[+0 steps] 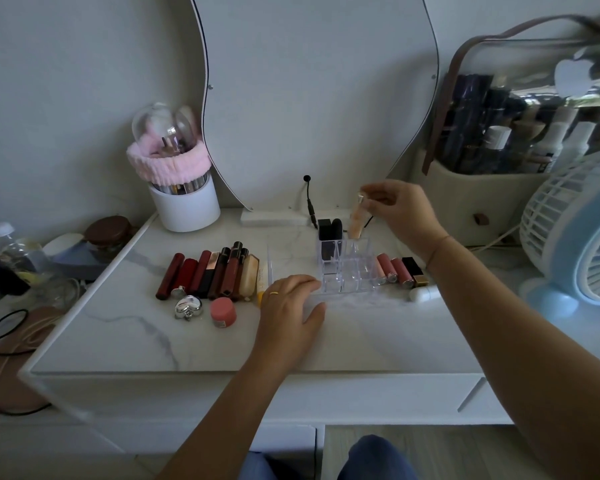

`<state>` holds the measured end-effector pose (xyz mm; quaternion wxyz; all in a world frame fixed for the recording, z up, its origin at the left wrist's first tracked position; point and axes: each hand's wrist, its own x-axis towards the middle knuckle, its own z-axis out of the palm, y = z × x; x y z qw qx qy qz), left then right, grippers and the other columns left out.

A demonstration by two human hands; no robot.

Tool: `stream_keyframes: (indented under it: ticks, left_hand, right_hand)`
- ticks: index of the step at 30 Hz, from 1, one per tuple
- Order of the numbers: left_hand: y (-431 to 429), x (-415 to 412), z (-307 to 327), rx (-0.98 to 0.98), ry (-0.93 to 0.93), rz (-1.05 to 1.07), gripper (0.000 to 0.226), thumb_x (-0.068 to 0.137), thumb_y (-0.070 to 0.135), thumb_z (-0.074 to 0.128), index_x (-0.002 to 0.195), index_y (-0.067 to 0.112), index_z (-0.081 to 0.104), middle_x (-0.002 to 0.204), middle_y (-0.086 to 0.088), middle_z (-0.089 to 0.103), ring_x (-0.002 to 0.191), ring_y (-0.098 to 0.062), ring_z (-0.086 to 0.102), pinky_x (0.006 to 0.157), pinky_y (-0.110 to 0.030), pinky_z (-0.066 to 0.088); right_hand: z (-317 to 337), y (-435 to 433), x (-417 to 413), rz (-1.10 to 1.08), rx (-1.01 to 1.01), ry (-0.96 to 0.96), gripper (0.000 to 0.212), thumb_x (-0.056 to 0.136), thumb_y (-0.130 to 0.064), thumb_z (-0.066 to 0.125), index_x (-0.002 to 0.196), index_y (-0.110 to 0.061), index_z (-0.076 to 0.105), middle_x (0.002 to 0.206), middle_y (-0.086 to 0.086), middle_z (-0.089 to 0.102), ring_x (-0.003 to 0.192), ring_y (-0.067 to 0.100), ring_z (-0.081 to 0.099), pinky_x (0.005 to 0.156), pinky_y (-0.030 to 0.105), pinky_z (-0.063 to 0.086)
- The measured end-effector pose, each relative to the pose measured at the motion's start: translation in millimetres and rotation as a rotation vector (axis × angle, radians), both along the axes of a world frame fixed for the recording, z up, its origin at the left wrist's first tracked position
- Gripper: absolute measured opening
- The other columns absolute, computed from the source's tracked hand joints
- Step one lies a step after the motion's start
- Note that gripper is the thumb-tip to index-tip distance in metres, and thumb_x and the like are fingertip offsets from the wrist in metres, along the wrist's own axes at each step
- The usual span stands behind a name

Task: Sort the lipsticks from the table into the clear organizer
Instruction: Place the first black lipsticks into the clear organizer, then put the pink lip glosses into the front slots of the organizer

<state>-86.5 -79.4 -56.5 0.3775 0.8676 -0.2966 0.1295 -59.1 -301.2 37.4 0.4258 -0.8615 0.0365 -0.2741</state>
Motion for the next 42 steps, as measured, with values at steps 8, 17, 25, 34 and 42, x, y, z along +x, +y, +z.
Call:
stream_keyframes:
  ticks: [8, 17, 25, 34, 42]
  left_hand:
    - [0, 0, 1, -0.001, 0.006, 0.002, 0.030, 0.086, 0.021, 0.062, 0.115, 0.016, 0.063, 0.120, 0.005, 0.059, 0.117, -0.018, 0.047, 0.104, -0.035, 0.032]
    - [0, 0, 0, 0.003, -0.008, -0.001, 0.030, 0.084, 0.019, 0.063, 0.114, 0.015, 0.063, 0.118, 0.003, 0.060, 0.115, -0.020, 0.050, 0.101, -0.039, 0.036]
    - [-1, 0, 0, -0.011, -0.010, 0.011, 0.030, 0.083, 0.018, 0.065, 0.113, 0.014, 0.064, 0.117, 0.003, 0.061, 0.113, -0.020, 0.050, 0.101, -0.042, 0.037]
    - [-1, 0, -1, -0.011, -0.022, 0.008, 0.029, 0.083, 0.018, 0.065, 0.112, 0.015, 0.064, 0.115, 0.003, 0.061, 0.113, -0.019, 0.051, 0.100, -0.042, 0.038]
    - [0, -1, 0, -0.014, -0.021, 0.006, 0.029, 0.083, 0.018, 0.065, 0.112, 0.015, 0.065, 0.115, 0.002, 0.061, 0.112, -0.019, 0.051, 0.099, -0.043, 0.039]
  right_hand:
    - [-19, 6, 6, 0.078, -0.008, 0.127, 0.033, 0.084, -0.007, 0.065, 0.116, -0.004, 0.063, 0.106, 0.007, 0.069, 0.092, 0.013, 0.065, 0.081, 0.012, 0.048]
    - [-23, -3, -2, 0.051, -0.002, 0.137, 0.036, 0.084, -0.015, 0.066, 0.119, -0.011, 0.062, 0.106, -0.001, 0.066, 0.088, 0.004, 0.061, 0.076, 0.006, 0.044]
    - [-37, -43, -32, -0.072, -0.358, 0.405, 0.033, 0.084, -0.022, 0.066, 0.116, -0.013, 0.063, 0.109, 0.003, 0.065, 0.091, 0.012, 0.056, 0.082, 0.023, 0.043]
    - [-40, -45, -48, -0.037, -0.602, 0.596, 0.034, 0.081, -0.030, 0.066, 0.106, -0.007, 0.065, 0.103, 0.011, 0.067, 0.091, 0.026, 0.061, 0.084, 0.037, 0.051]
    - [-46, -34, -43, -0.104, -0.634, 0.666, 0.031, 0.082, -0.037, 0.063, 0.098, -0.011, 0.064, 0.090, 0.008, 0.065, 0.079, 0.022, 0.058, 0.070, 0.031, 0.048]
